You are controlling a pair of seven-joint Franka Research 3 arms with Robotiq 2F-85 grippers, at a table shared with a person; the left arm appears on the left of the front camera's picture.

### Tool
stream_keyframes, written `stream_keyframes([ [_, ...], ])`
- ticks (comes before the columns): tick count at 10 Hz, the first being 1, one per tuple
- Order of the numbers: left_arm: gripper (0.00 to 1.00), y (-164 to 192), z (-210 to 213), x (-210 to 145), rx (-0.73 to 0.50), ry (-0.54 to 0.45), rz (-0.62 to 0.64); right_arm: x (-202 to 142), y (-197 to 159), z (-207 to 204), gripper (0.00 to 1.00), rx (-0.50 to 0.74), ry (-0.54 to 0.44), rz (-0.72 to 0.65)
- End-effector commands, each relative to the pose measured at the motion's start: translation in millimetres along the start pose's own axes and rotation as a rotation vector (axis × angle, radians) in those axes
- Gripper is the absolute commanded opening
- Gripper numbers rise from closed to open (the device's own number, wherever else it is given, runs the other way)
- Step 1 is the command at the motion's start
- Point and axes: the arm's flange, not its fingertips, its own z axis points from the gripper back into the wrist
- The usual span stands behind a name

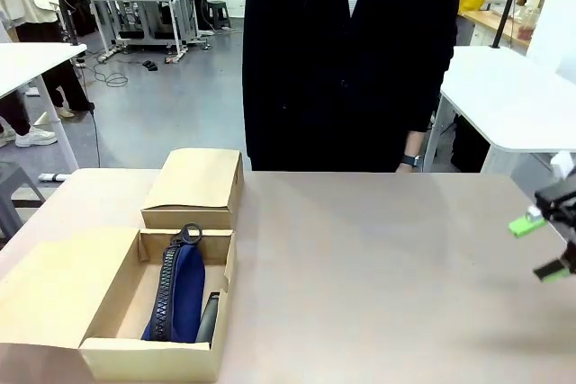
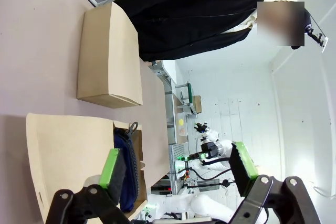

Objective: Place items inside the box.
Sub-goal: Pick up a Pencil pouch or Stapler and place it inside the Mailer Box closest to the robot.

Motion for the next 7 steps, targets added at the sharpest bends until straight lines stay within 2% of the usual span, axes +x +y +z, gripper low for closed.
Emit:
stream_keyframes([
  [1,1.0,0.0,-0.7,-3.0,-0.016,-0.002,-0.016,-4.7,20.1,9.1,1.0,0.027,-0.044,0.081],
  [7,1.0,0.0,-0.7,-3.0,-0.016,-0.002,-0.016,-4.7,20.1,9.1,1.0,0.027,-0.044,0.081],
])
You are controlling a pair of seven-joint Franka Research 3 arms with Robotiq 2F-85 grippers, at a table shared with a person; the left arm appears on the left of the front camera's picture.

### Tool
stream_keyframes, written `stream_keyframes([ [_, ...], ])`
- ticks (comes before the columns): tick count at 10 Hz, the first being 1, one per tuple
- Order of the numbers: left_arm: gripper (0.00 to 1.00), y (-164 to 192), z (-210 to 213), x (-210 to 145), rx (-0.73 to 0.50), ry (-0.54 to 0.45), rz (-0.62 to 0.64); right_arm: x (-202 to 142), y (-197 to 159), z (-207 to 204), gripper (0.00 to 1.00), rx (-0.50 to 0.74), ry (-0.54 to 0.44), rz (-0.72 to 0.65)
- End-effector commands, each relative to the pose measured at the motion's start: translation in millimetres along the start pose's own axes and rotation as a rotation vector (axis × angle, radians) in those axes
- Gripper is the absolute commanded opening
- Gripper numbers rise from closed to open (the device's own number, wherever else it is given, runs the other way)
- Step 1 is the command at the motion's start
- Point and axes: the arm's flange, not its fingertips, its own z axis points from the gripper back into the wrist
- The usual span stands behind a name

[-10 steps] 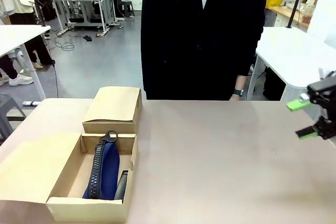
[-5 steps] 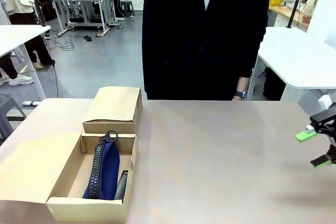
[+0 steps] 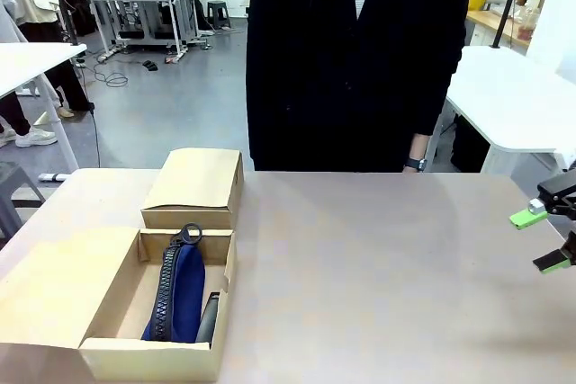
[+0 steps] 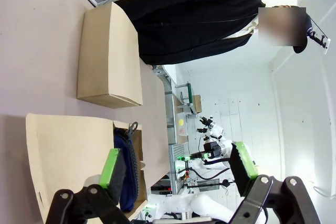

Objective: Place items inside the box.
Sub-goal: Pick up a Pencil pouch or Stapler and place it inside the Mailer Box closest to the robot, then close the lid of the Mailer Box closest to the robot.

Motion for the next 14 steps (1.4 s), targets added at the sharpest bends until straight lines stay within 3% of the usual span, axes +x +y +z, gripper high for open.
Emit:
stream_keyframes([
  [1,1.0,0,-1,-3,-0.016,-0.002,-0.016,2,0,-1,1.0,0.019,-0.002,0.006],
  [8,1.0,0,0,0,0.0,0.0,0.0,2,0,-1,1.0,0.019,-0.002,0.006],
  [9,1.0,-36,-15,-3,-0.155,0.032,-0.182,2,0,-1,1.0,0.019,-0.002,0.006],
  [11,1.0,-71,-85,-55,-0.227,0.248,-0.472,2,0,-1,1.0,0.019,-0.002,0.006],
  [13,1.0,-74,-112,-102,-0.368,0.333,-0.948,2,0,-1,1.0,0.019,-0.002,0.006],
  [14,1.0,-61,-114,-116,-0.403,0.323,-1.262,2,0,-1,1.0,0.019,-0.002,0.006],
])
